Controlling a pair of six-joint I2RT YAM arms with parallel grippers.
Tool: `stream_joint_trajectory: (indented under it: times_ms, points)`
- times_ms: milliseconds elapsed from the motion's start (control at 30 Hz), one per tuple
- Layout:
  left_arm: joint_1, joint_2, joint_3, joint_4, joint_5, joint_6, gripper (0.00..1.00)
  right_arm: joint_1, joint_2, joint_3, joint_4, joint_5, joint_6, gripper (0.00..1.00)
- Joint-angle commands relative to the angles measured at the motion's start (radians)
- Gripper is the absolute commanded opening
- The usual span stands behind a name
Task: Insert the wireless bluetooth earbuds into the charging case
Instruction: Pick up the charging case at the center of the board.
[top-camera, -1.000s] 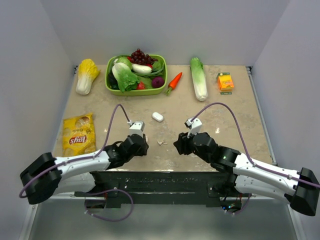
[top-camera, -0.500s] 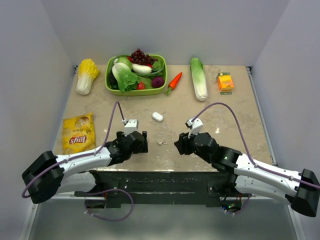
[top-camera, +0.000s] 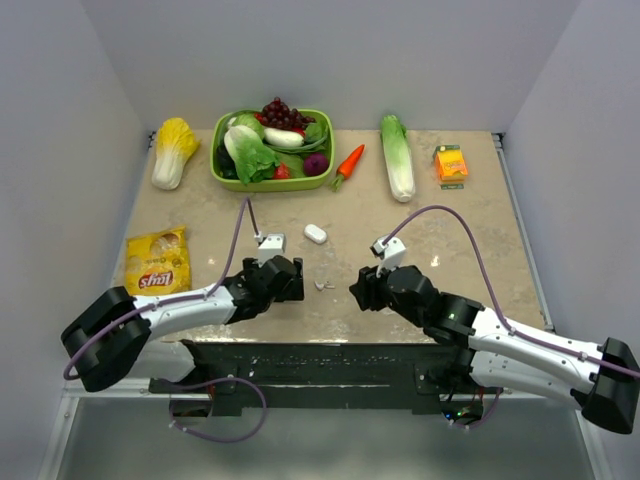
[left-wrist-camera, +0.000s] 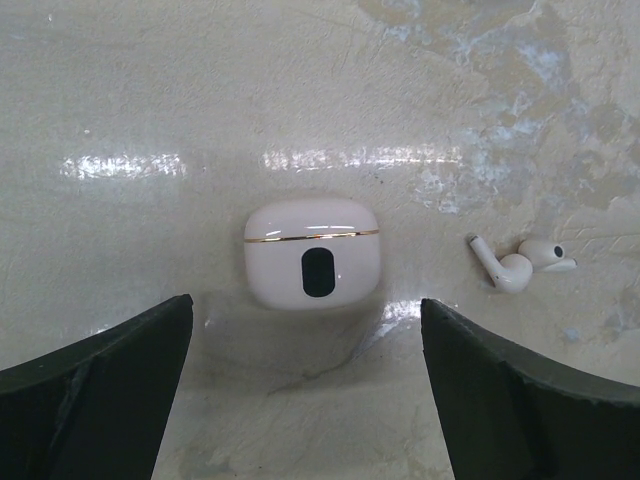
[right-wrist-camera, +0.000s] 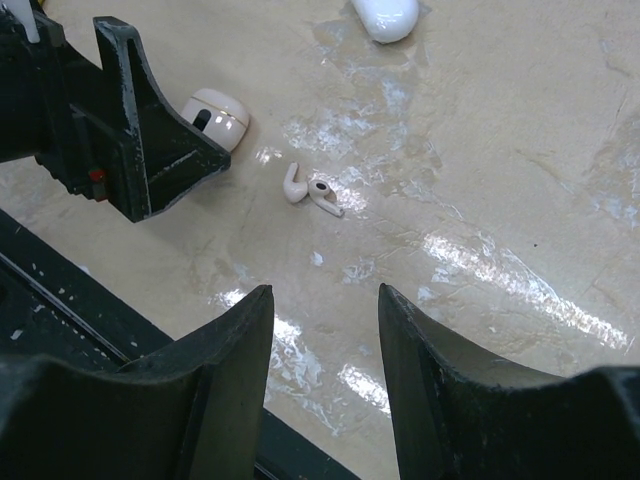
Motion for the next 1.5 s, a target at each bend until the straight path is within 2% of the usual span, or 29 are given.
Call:
stream_joint_trajectory:
  times_ms: [0,133,333,600,1000,1233,1367,1467]
  points:
    - [0.007,0.038,0.047,0.022,-0.008,-0.020,0.99,-0.002,0.003,0.030,0.029,0.006,-0.013,0.50]
    - [0.005,0.098,0.087,0.002,-0.022,-0.026,0.96,-0.002,0.006,0.033,0.029,0.004,-0.011,0.50]
    - [-0.001,0.170,0.138,-0.031,-0.045,-0.029,0.84,-0.002,0.000,0.030,0.024,0.012,-0.010,0.50]
    - [-0.009,0.181,0.135,-0.054,-0.054,-0.031,0.76,-0.002,-0.003,0.022,0.025,0.015,-0.004,0.50]
    - [-0.006,0.251,0.161,-0.084,-0.053,0.009,0.74,-0.002,-0.011,0.016,0.022,0.018,0.004,0.50]
    - [-0.007,0.257,0.158,-0.093,-0.050,0.000,0.66,-0.002,-0.011,0.013,0.021,0.021,0.003,0.50]
    - [-0.009,0.254,0.155,-0.114,-0.056,-0.008,0.67,-0.002,-0.010,0.012,0.021,0.020,0.003,0.50]
    - [-0.018,0.251,0.156,-0.137,-0.070,-0.018,0.73,-0.002,-0.011,0.009,0.024,0.020,0.001,0.50]
